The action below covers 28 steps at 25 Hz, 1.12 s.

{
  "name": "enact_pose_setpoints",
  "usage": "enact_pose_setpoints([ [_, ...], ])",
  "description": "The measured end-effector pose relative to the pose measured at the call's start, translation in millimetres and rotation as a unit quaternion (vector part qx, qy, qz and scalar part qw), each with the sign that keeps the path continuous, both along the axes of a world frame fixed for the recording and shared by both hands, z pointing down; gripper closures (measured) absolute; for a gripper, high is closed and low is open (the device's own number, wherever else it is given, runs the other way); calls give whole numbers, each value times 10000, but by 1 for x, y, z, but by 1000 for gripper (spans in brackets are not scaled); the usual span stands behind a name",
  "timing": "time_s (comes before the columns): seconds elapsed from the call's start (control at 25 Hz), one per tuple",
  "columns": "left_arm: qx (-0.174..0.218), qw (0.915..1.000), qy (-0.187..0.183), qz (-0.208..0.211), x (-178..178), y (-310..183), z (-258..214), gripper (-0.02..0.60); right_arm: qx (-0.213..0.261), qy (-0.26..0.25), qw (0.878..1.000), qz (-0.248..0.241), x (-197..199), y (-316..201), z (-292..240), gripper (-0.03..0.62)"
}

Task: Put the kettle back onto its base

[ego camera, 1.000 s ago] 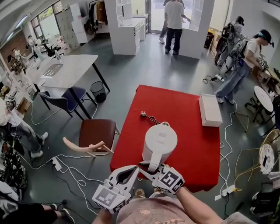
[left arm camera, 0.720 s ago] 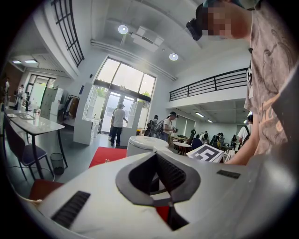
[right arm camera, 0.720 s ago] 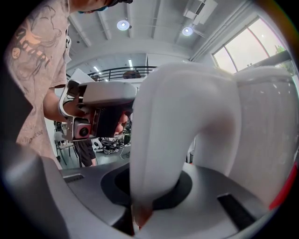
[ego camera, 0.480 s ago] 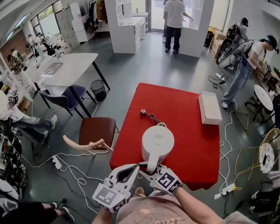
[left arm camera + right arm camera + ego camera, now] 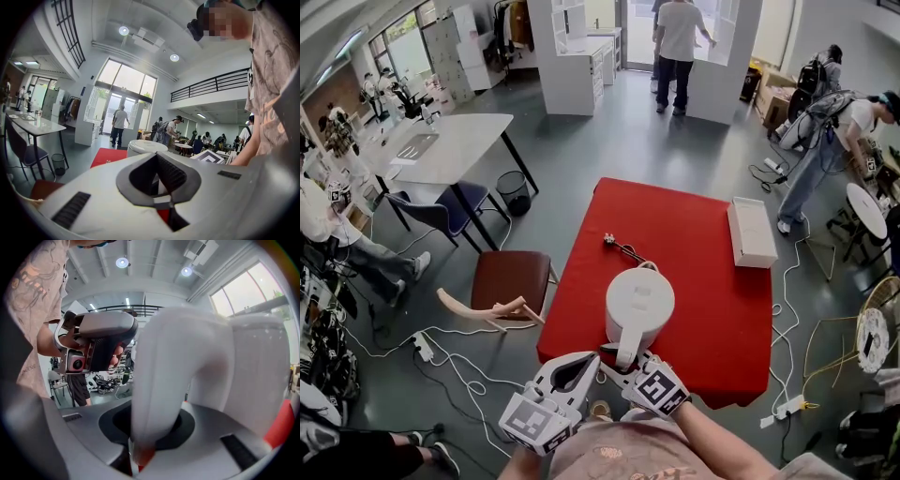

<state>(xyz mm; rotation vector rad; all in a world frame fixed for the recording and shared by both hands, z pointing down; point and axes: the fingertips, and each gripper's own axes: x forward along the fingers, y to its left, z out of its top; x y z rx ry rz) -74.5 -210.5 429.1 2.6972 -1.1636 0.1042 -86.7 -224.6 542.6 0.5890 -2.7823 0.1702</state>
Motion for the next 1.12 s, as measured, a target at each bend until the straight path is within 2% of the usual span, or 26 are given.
enact_pose_setpoints([
  [0.08, -13, 10000, -4, 2, 0, 1, 0, 583, -4, 0, 9999, 158, 4, -1, -2, 465],
  [0.24, -96, 10000, -9, 13, 2, 2, 1, 583, -133, 20, 9998, 172, 6, 4, 1, 382],
  [0.56, -27, 9999, 16, 131, 9, 4, 2, 583, -146, 81, 9995, 251, 18, 7, -1, 379],
  [0.76, -94, 9996, 14, 249, 15, 5, 4, 583, 13, 179, 9992, 359, 43, 12, -13, 379],
  [1.12, -88, 9985, 38, 544, 21, 5, 2, 583, 49, 49, 9948, 1012, 90, 18, -34, 379],
])
